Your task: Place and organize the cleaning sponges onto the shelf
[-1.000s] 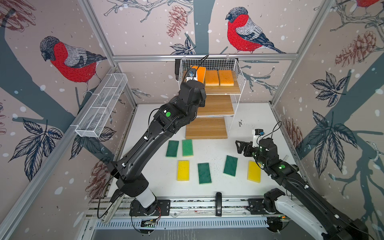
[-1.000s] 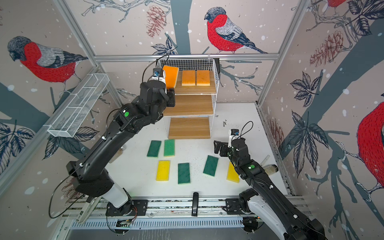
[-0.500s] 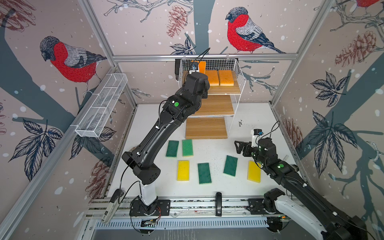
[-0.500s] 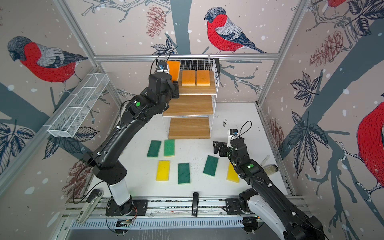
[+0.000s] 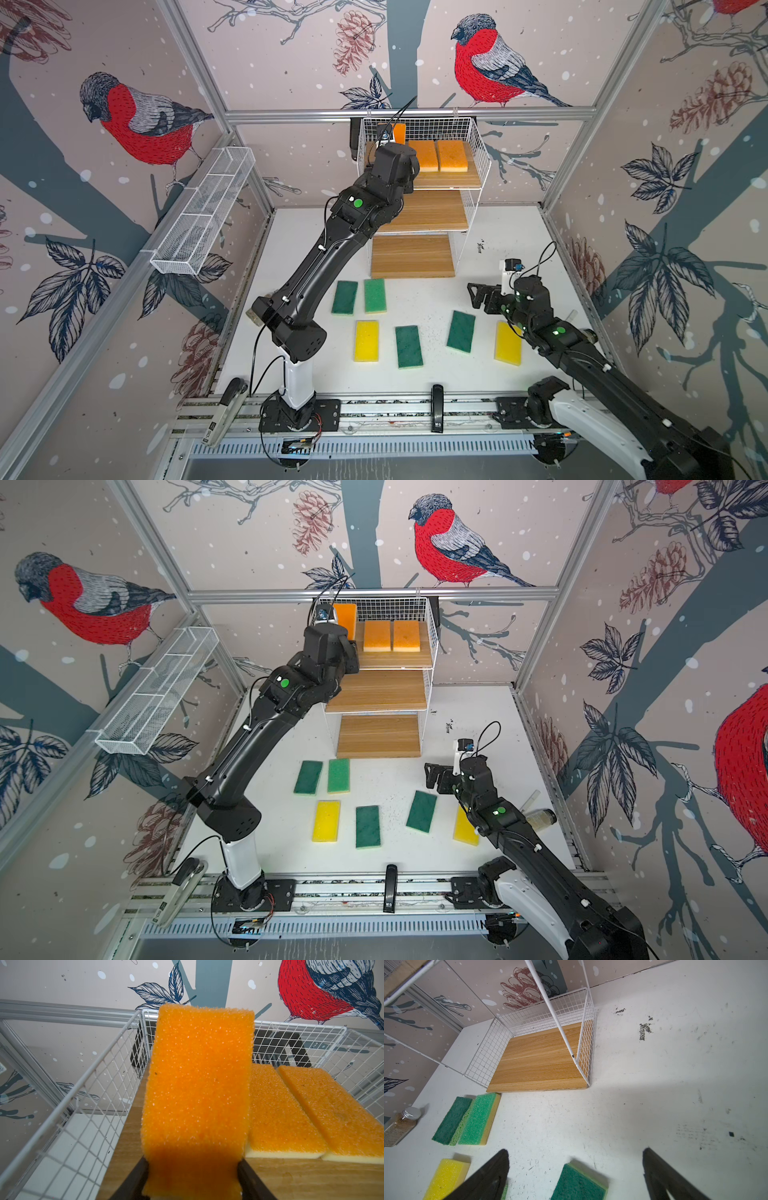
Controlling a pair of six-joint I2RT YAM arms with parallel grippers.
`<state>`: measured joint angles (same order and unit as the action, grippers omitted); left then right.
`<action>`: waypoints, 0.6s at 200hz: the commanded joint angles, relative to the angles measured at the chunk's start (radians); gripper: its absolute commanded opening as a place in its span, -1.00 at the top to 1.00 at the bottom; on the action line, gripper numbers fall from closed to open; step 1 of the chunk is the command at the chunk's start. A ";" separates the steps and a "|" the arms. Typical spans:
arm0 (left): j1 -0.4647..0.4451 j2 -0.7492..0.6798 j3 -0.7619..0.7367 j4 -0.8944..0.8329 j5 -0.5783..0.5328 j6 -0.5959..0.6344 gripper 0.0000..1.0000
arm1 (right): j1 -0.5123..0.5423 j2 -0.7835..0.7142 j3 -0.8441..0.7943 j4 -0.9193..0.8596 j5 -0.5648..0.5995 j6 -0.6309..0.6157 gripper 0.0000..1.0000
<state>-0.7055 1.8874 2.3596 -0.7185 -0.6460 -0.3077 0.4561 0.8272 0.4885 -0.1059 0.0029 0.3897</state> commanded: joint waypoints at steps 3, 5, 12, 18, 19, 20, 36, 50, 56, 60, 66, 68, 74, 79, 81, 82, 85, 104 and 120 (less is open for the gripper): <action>0.001 0.012 0.012 0.004 -0.052 -0.009 -0.13 | -0.001 0.005 -0.004 0.040 -0.009 -0.004 -0.99; 0.001 0.013 0.012 0.004 -0.054 -0.008 -0.13 | -0.001 0.006 -0.004 0.039 -0.009 -0.004 -0.99; 0.001 0.019 0.018 0.003 -0.057 -0.010 -0.13 | 0.000 0.007 -0.004 0.040 -0.011 -0.004 -0.99; 0.002 0.024 0.021 0.000 -0.059 -0.010 -0.14 | -0.001 0.007 -0.004 0.040 -0.011 -0.004 -0.99; 0.002 0.025 0.021 0.000 -0.059 -0.010 -0.14 | -0.001 0.008 -0.005 0.040 -0.011 -0.004 -0.99; 0.002 0.025 0.022 -0.001 -0.059 -0.010 -0.13 | -0.001 0.008 -0.005 0.040 -0.011 -0.004 -0.99; 0.003 0.035 0.032 -0.006 -0.069 -0.014 -0.14 | -0.001 0.009 -0.005 0.040 -0.011 -0.005 -0.99; 0.003 0.039 0.033 -0.007 -0.076 -0.014 -0.14 | 0.000 0.009 -0.005 0.038 -0.011 -0.004 -0.99; 0.004 0.041 0.033 -0.007 -0.080 -0.016 -0.15 | -0.001 0.009 -0.005 0.037 -0.012 -0.003 -0.99; 0.003 0.042 0.033 -0.006 -0.083 -0.016 -0.15 | 0.000 0.008 -0.005 0.037 -0.012 -0.003 -0.99; 0.003 0.044 0.034 -0.007 -0.086 -0.015 -0.15 | -0.001 0.007 -0.005 0.035 -0.012 -0.003 -0.99; 0.003 0.044 0.033 -0.007 -0.086 -0.015 -0.15 | 0.000 0.007 -0.006 0.035 -0.013 -0.003 -0.99; 0.003 0.045 0.035 -0.007 -0.089 -0.014 -0.15 | -0.001 0.008 -0.007 0.035 -0.013 -0.003 -0.99; 0.003 0.047 0.034 -0.007 -0.093 -0.013 -0.16 | 0.000 0.007 -0.007 0.035 -0.012 -0.001 -0.99; 0.004 0.047 0.033 -0.007 -0.093 -0.013 -0.15 | 0.000 0.007 -0.008 0.035 -0.012 -0.002 -0.99; 0.003 0.048 0.033 -0.006 -0.094 -0.013 -0.16 | 0.000 0.007 -0.008 0.035 -0.012 -0.002 -0.99; 0.002 0.048 0.034 -0.008 -0.096 -0.014 -0.16 | 0.000 0.007 -0.009 0.035 -0.012 -0.001 -0.99; 0.005 0.051 0.034 -0.011 -0.100 -0.016 -0.16 | 0.000 0.007 -0.011 0.036 -0.014 0.002 -0.99; 0.005 0.054 0.031 -0.012 -0.100 -0.018 -0.16 | 0.001 0.008 -0.011 0.035 -0.015 0.002 -0.99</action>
<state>-0.7036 1.9381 2.3840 -0.7219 -0.7193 -0.3153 0.4561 0.8360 0.4774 -0.1028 -0.0051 0.3916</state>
